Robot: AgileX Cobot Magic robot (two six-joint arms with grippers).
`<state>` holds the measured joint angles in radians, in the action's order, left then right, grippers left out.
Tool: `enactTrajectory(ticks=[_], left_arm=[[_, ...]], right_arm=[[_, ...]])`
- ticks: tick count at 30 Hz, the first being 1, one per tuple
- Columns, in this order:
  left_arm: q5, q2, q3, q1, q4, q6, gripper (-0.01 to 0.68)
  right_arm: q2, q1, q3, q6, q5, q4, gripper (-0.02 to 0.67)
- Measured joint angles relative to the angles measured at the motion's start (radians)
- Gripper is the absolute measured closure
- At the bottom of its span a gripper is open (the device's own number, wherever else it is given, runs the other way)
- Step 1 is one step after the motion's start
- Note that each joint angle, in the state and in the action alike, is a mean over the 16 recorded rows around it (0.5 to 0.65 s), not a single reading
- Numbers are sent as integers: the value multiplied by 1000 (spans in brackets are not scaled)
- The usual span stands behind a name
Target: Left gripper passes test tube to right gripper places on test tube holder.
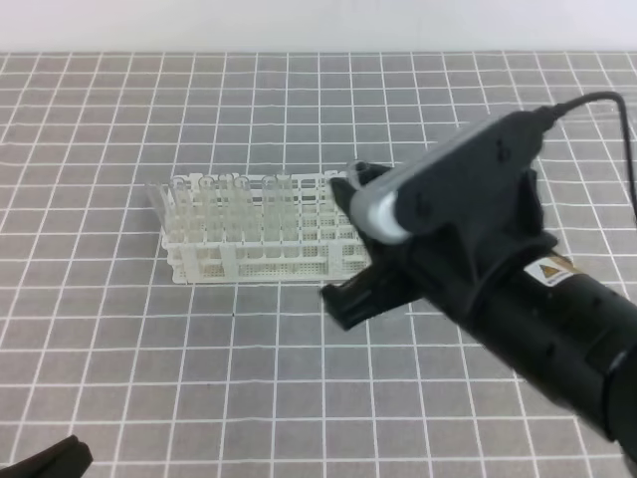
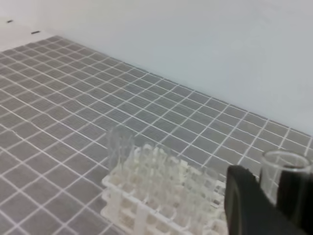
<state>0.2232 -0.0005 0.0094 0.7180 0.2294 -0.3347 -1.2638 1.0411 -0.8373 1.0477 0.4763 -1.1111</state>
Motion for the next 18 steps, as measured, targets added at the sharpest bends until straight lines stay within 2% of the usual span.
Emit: enactTrajectory(ticks=[3, 12, 15, 18], left_arm=[[-1, 0, 1, 0, 0, 0, 674], [0, -1, 0, 0, 0, 0, 673], [1, -1, -1, 0, 0, 0, 673], [2, -1, -1, 0, 0, 0, 673]], right_arm=[[-4, -47, 26, -202, 16, 194, 548], [-92, -251, 67, -936, 150, 899, 548], [-154, -304, 40, -1100, 203, 1075, 548], [-227, -341, -6, -1177, 245, 1177, 548]])
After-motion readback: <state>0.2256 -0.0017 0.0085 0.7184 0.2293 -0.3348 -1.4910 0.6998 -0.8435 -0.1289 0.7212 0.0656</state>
